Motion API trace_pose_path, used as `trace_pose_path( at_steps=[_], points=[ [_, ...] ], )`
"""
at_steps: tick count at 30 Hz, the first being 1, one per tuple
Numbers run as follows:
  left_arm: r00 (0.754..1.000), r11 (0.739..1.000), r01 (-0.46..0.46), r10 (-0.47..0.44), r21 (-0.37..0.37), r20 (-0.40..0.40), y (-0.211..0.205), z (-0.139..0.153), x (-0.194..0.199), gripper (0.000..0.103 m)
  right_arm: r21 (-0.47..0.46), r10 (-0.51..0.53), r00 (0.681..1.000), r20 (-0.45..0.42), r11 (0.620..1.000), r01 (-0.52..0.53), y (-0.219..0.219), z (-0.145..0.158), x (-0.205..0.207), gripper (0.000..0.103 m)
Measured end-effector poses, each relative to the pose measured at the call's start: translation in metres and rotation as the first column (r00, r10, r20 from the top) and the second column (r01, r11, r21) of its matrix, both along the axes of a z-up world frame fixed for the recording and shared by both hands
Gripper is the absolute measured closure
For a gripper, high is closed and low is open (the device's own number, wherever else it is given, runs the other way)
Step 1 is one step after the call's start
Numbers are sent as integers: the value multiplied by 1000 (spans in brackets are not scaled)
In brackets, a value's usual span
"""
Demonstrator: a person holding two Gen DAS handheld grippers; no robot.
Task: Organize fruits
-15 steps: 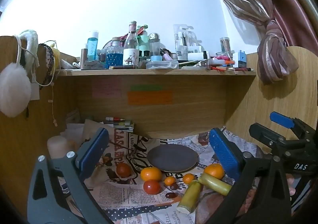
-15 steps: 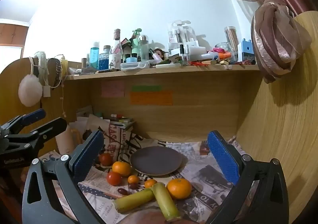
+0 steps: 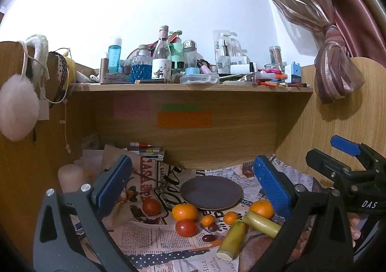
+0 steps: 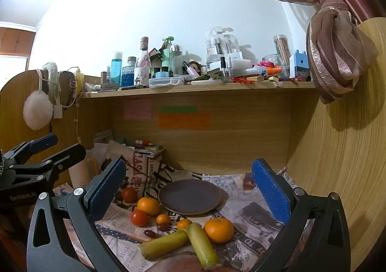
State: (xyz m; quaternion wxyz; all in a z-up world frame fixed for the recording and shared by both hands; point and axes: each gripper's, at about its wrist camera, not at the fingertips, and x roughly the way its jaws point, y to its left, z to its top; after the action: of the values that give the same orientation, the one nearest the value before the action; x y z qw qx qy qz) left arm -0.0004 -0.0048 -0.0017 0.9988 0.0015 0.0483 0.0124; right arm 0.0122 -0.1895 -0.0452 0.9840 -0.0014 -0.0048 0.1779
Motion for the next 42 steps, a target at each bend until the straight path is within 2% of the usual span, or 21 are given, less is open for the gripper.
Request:
trace_pose_path(
  at_steps=[42],
  points=[
    [1000,1000,3,-3,-17,2,9,-4,3,0,9,-4,1000,7,1000,4,-1,-2,1,0]
  ],
)
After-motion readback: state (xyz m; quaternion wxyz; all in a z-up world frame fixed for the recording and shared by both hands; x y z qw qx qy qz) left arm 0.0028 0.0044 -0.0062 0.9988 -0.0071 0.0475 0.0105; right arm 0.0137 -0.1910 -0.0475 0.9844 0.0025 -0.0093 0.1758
